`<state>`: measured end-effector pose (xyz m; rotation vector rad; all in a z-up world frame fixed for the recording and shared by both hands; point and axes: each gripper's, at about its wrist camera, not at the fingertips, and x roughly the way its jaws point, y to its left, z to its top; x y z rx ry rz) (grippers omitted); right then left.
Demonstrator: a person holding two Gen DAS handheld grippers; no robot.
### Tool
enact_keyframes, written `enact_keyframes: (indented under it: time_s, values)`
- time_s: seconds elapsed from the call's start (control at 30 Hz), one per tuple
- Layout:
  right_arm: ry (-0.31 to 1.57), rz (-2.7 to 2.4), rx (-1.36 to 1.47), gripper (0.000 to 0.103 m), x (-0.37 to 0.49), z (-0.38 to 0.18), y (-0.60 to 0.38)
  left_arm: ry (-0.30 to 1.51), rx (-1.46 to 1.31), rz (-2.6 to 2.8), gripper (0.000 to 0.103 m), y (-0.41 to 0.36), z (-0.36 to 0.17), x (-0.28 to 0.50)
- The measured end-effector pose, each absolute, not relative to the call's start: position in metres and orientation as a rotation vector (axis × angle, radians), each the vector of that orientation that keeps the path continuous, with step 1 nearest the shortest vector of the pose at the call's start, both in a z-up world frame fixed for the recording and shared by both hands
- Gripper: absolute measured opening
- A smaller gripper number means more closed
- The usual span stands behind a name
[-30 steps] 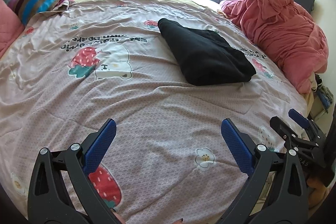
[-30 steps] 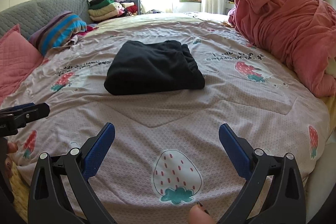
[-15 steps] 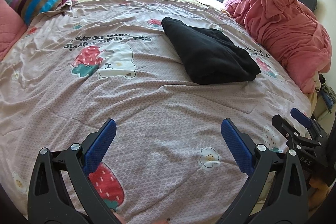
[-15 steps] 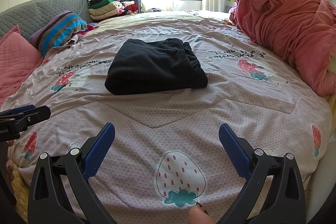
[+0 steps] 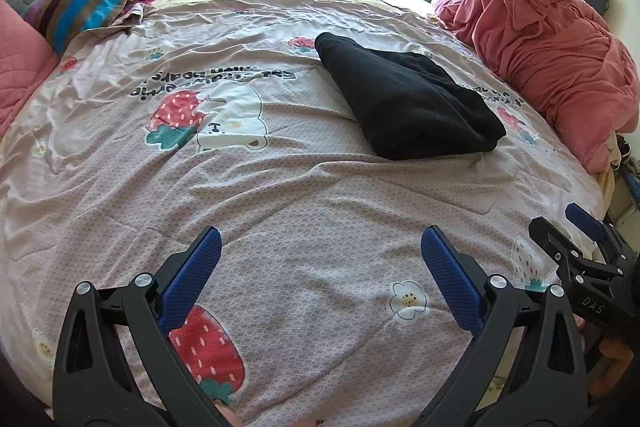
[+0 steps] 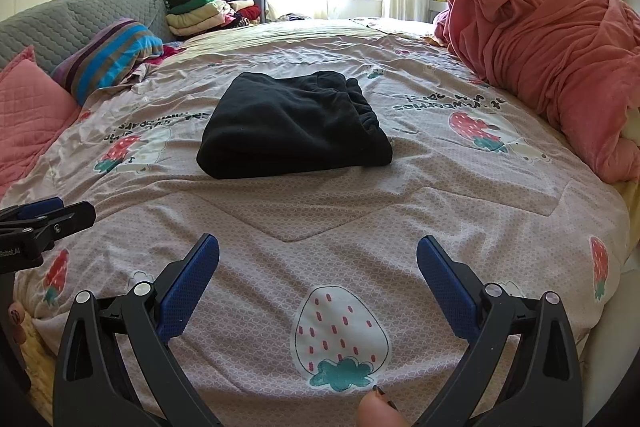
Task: Fold small clothes
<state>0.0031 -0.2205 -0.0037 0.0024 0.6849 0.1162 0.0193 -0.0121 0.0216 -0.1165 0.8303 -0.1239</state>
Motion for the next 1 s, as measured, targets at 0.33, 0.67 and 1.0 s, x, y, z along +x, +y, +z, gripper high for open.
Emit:
enact_keyframes:
  time_s: [0.33,0.67,1.0]
  values:
    - [0.684,0.114,0.002,0.099,0.0027,-0.0037,-0.2206,0.824,-0.121,-0.121,0.094,-0.0108,0.0222,0.0192]
    - [0.689,0.113,0.005,0.099,0.0019,-0.0048,-0.2220,0.827,-0.118,-0.117,0.094,-0.0105,0.0217,0.0196]
    - [0.697,0.104,0.003,0.099,0.0009,-0.0065,-0.2228,0.835,-0.119,-0.114,0.094,-0.0104,0.0211,0.0197]
